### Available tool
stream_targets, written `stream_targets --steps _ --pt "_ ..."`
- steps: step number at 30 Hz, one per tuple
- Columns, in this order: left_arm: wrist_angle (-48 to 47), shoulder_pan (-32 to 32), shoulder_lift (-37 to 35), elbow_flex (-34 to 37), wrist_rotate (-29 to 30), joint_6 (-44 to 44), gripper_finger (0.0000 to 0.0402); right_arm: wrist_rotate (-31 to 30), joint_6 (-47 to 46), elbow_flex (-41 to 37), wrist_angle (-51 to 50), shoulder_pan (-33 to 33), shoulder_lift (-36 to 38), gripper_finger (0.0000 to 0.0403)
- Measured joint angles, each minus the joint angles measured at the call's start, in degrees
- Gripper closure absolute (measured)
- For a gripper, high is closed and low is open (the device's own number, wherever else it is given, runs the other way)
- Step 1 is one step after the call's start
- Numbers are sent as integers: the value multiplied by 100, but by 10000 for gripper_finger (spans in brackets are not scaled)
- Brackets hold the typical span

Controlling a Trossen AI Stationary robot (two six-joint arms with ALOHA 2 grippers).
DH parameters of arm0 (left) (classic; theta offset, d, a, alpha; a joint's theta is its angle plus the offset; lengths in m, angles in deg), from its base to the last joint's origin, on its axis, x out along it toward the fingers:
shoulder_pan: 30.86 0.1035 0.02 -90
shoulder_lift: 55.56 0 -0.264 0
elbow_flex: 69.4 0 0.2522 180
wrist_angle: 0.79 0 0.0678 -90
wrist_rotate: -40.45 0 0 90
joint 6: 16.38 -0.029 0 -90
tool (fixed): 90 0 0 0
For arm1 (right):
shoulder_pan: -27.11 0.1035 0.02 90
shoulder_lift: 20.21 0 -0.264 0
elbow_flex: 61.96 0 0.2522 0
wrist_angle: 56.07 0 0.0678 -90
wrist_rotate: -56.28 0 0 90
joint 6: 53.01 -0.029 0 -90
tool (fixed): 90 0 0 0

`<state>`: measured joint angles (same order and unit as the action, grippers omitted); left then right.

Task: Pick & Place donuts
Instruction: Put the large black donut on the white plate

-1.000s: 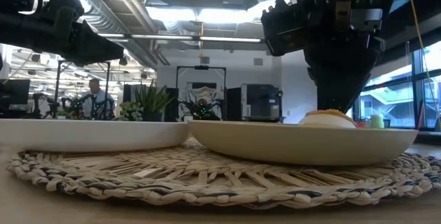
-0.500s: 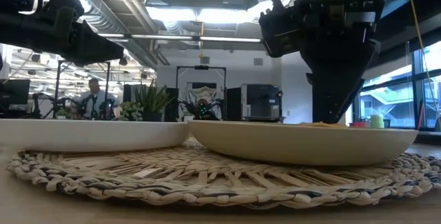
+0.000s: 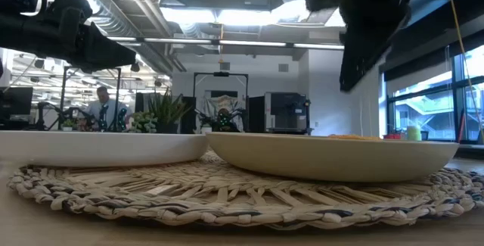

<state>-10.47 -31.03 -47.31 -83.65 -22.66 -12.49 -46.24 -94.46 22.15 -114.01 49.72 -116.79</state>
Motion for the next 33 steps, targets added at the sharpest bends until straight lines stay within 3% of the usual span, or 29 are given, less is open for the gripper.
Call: stream_targets --steps 4,11,19,25,29,33 --pt "0 -1 0 0 0 34 228 -472 -35 0 -49 -13 285 232" --pt "-1 -2 0 0 -2 98 227 -553 262 -466 -614 -373 995 232" --pt "-9 -10 0 -3 -338 580 227 -531 866 -2130 1206 -727 2460 232" --pt "-59 -10 406 -320 -168 593 235 -597 1066 -2946 2281 -1396 3078 232" --pt "-938 -10 1042 -880 181 691 238 -544 1066 -3032 2396 -1779 3173 232" --pt "-2155 -10 1832 -1615 485 1373 238 -540 1361 -3032 2383 -1936 3173 232"
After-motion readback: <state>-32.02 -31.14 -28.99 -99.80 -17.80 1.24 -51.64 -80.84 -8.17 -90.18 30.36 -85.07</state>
